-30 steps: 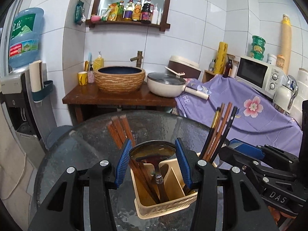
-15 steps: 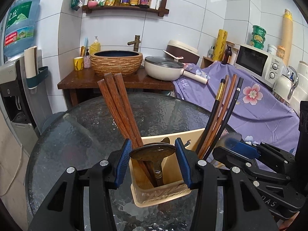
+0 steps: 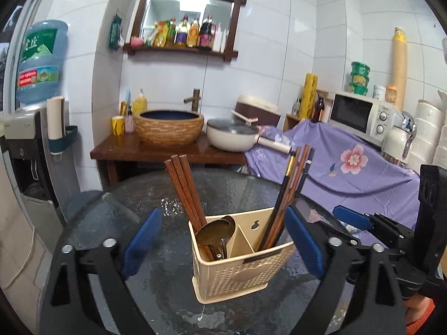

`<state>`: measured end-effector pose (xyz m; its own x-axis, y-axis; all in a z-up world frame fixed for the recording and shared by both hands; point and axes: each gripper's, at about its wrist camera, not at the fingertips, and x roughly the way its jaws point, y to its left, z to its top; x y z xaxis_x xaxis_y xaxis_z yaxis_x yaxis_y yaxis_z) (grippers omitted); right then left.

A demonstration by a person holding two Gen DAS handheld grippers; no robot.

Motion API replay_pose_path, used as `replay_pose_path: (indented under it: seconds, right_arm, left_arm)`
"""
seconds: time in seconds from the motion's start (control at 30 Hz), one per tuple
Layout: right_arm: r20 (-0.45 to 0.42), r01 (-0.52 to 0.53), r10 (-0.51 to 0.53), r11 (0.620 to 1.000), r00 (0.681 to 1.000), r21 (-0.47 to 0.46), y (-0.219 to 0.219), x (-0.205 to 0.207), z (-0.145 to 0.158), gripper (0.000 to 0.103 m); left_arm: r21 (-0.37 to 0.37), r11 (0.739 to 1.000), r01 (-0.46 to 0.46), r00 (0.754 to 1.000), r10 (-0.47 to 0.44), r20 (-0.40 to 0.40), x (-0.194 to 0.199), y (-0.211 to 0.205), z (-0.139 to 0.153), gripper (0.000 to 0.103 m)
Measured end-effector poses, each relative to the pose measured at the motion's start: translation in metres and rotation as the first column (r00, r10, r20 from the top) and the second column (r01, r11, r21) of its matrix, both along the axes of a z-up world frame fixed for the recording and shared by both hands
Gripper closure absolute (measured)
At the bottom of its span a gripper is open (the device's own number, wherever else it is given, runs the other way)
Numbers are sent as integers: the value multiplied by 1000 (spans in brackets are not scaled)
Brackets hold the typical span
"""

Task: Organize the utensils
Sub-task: 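Open the left gripper and withdraw both grippers from the holder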

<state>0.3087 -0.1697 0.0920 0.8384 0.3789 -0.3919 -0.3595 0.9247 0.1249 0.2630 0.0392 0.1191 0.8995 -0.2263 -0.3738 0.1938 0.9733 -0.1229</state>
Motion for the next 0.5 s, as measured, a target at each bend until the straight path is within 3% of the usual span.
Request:
replay_pose_path:
  seconds: [0.1, 0.2, 0.27, 0.3, 0.4, 0.5]
  right_arm:
    - [50, 23, -21, 999, 999, -27, -4, -25, -2, 29]
    - [131, 41, -34, 998, 991, -48, -7, -64, -6, 21]
    - [202, 57, -45, 997, 978, -53, -8, -95, -12, 10]
    - [236, 66, -52, 997, 970, -51, -8, -110, -17, 9]
    - [316, 96, -80, 995, 945, -33, -10, -156, -36, 6]
    - [348, 94, -87, 996, 933, -5, -15, -196, -59, 6]
  left_arm:
    - [-8, 1000, 7, 996, -6, 92, -31, 1, -2, 6]
    - [14, 1000, -2, 976, -1, 218, -72, -4, -13, 6]
    - [28, 1000, -5, 964, -3, 266, -93, -8, -25, 6]
    - [38, 999, -13, 957, 1, 290, -108, -10, -35, 6]
    - [64, 996, -66, 946, 41, 323, -145, -13, -63, 6]
    - [36, 996, -84, 951, 69, 303, -176, -10, -85, 6]
